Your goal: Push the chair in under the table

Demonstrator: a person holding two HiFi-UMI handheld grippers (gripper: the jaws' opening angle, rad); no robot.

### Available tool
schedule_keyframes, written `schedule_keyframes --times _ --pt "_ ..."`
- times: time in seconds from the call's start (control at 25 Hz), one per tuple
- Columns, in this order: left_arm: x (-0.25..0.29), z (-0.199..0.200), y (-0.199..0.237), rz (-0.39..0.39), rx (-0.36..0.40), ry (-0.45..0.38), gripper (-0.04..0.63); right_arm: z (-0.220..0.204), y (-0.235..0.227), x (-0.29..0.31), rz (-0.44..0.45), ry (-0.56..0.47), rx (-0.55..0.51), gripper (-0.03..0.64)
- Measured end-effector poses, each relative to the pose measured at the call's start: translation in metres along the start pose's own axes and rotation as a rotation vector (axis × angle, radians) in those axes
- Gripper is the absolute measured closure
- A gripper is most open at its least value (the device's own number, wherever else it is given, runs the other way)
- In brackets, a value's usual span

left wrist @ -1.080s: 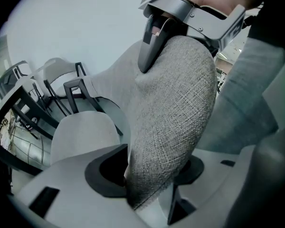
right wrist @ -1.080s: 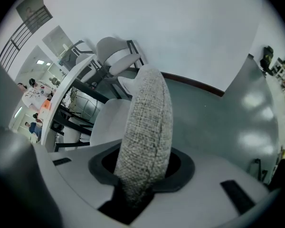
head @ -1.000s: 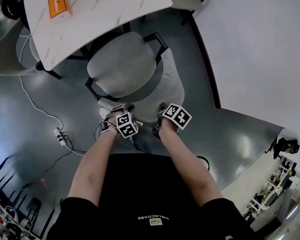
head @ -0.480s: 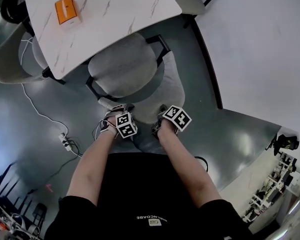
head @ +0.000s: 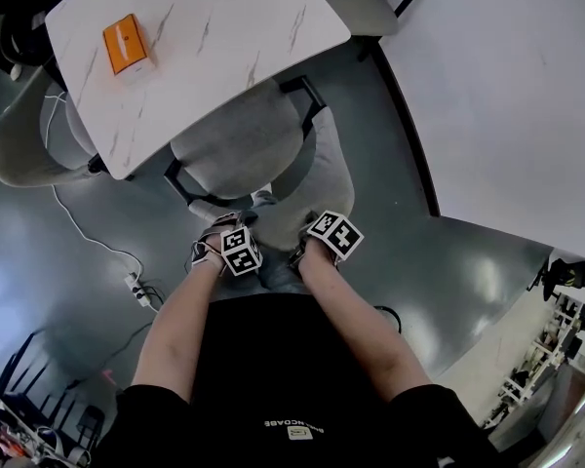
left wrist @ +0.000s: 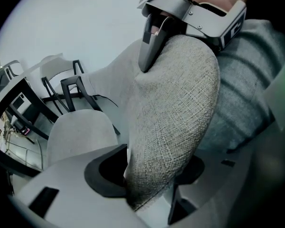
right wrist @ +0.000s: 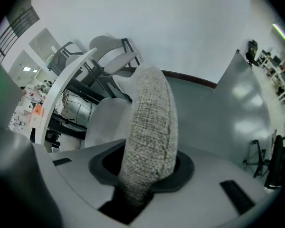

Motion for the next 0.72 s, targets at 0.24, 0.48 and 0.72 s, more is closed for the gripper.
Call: schedule_keyframes --times 0.24,0.48,0.72 --pt "-0.001 -0.001 0.012 -0.018 0.0 0.017 0.371 0.006 0.01 0.005 -0.019 0.006 0.042 0.482" --pt "-0.005 -0.006 0.013 0.001 0.012 0.034 0.371 0.001 0.016 0.005 -0.018 0.001 0.054 0.48" --pt "-0.003 -0.007 0.009 0.045 0.02 0.075 0.371 0.0 0.016 0.007 -0.011 0.003 0.041 0.48"
Point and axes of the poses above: the fingertips, and each gripper's own axes: x forward along the fingers, y to its left, z out of its top, the point moved 9 cm from there along -x, backward along the fingers, and after that the axes turned 2 degrees about -z, right-handed, at the moved point
